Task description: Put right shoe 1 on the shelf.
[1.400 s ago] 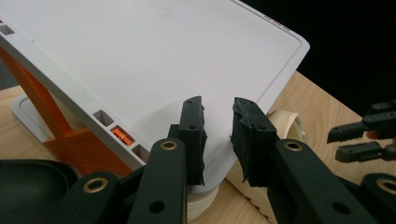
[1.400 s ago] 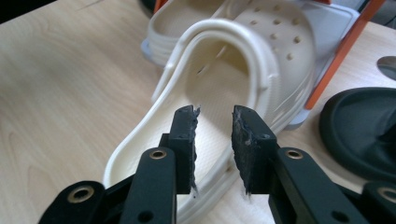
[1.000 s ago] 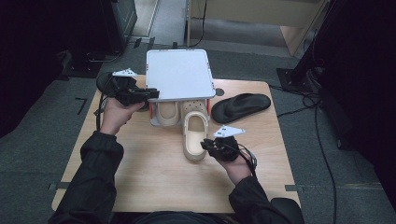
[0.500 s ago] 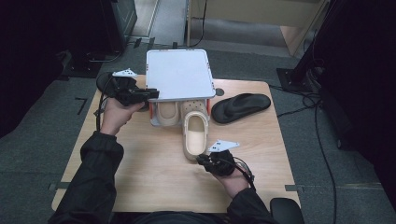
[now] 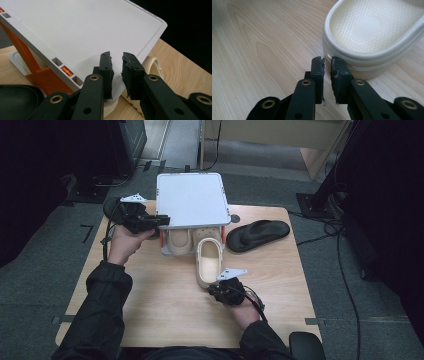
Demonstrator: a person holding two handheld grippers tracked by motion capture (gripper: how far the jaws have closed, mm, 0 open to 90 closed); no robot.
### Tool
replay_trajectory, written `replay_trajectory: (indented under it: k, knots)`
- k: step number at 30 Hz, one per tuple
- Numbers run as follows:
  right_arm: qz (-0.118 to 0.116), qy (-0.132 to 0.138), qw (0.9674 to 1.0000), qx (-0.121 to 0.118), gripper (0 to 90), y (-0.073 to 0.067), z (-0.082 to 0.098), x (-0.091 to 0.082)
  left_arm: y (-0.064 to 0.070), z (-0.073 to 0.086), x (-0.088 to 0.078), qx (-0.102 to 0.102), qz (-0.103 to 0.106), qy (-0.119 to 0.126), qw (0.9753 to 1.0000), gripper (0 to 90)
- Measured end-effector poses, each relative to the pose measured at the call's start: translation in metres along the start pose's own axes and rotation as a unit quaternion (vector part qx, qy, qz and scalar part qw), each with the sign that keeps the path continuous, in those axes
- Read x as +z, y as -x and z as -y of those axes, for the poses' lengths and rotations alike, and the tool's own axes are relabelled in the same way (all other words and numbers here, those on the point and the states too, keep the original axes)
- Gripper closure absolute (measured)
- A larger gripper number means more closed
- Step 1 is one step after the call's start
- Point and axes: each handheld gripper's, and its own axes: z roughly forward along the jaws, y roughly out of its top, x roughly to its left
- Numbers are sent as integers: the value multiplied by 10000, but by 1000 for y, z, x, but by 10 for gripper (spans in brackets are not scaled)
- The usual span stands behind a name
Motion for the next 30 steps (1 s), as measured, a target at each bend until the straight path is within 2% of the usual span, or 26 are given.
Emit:
replay_trajectory:
  k: [2, 8, 14, 16, 17, 22, 30]
  knots:
    - [132, 24, 9999, -84, 805, 1, -4, 2, 0, 0, 0, 4, -1, -4, 10000, 781]
    - [235, 238, 9993, -146, 799, 10, -20, 4, 0, 0, 0, -13, 16, -5, 10000, 781]
    - [435, 207, 9987, -138, 800, 26, -36, 14, -1, 0, -1, -16, 31, -7, 10000, 781]
    - [404, 298, 9987, -117, 795, 30, -40, 16, -1, 0, -1, -19, 35, -7, 10000, 781]
    - [466, 283, 9985, -101, 793, 32, -43, 18, -1, 0, -1, -21, 35, -7, 10000, 781]
    - [606, 315, 9975, -192, 783, 39, -52, 24, -1, 0, -1, -16, 33, -5, 10000, 781]
    - [446, 417, 9981, -50, 757, 53, -65, 36, -1, 0, -1, -17, 45, -6, 10000, 780]
